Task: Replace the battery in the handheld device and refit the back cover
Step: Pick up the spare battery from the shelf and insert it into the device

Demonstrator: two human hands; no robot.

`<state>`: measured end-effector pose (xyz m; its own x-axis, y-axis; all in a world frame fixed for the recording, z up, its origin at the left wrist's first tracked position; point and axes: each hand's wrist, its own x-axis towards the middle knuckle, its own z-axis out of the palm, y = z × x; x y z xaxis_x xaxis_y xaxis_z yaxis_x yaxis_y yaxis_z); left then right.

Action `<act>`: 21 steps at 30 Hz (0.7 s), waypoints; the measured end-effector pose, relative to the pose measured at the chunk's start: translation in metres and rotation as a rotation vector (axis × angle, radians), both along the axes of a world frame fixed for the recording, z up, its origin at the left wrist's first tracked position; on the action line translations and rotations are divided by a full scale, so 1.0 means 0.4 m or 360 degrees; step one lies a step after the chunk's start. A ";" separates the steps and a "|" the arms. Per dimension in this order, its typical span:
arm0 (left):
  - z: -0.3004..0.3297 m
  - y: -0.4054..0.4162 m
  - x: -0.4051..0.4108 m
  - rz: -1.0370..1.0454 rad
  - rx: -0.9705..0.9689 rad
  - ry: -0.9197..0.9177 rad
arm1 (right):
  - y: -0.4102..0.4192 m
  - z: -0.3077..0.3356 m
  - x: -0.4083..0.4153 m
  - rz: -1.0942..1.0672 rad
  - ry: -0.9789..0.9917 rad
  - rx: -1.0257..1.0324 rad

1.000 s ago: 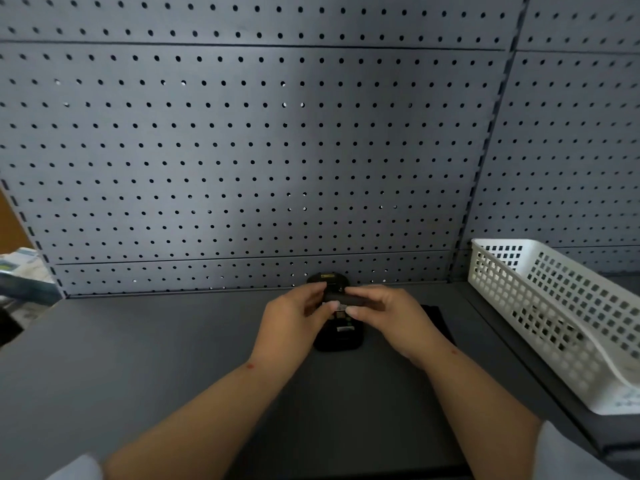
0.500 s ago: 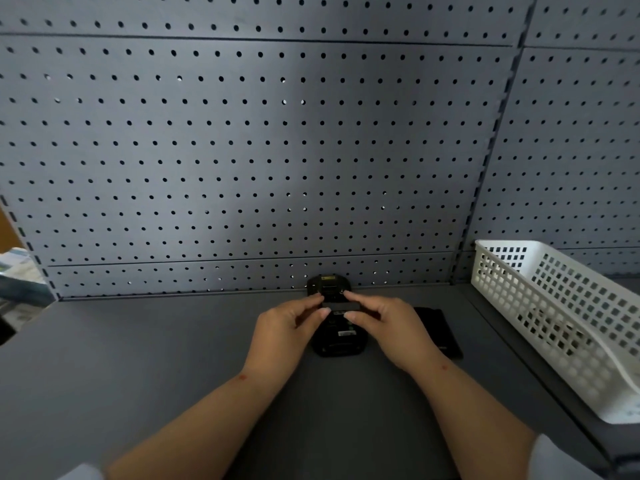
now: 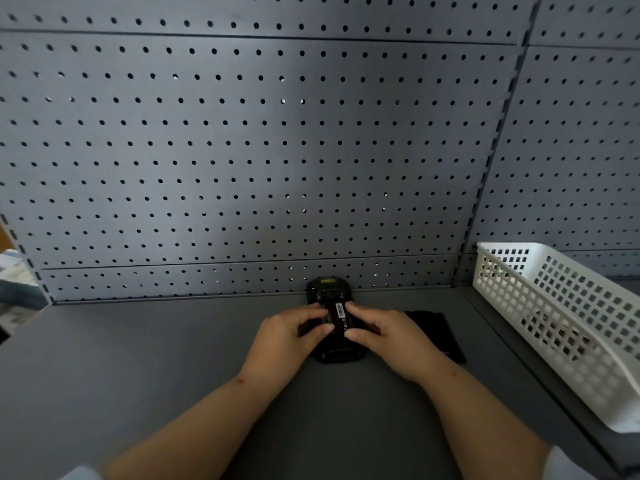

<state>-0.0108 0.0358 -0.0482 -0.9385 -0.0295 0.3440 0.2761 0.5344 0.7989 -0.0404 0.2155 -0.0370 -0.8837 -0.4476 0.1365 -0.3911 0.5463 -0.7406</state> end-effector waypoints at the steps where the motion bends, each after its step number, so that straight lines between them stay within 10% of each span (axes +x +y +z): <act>1: 0.001 -0.001 0.002 0.0001 0.0009 -0.0008 | 0.003 0.001 -0.001 -0.0003 -0.0039 -0.0035; 21: 0.005 -0.021 -0.001 -0.0086 -0.0101 -0.0117 | -0.003 -0.017 -0.004 -0.0149 -0.0034 -0.0262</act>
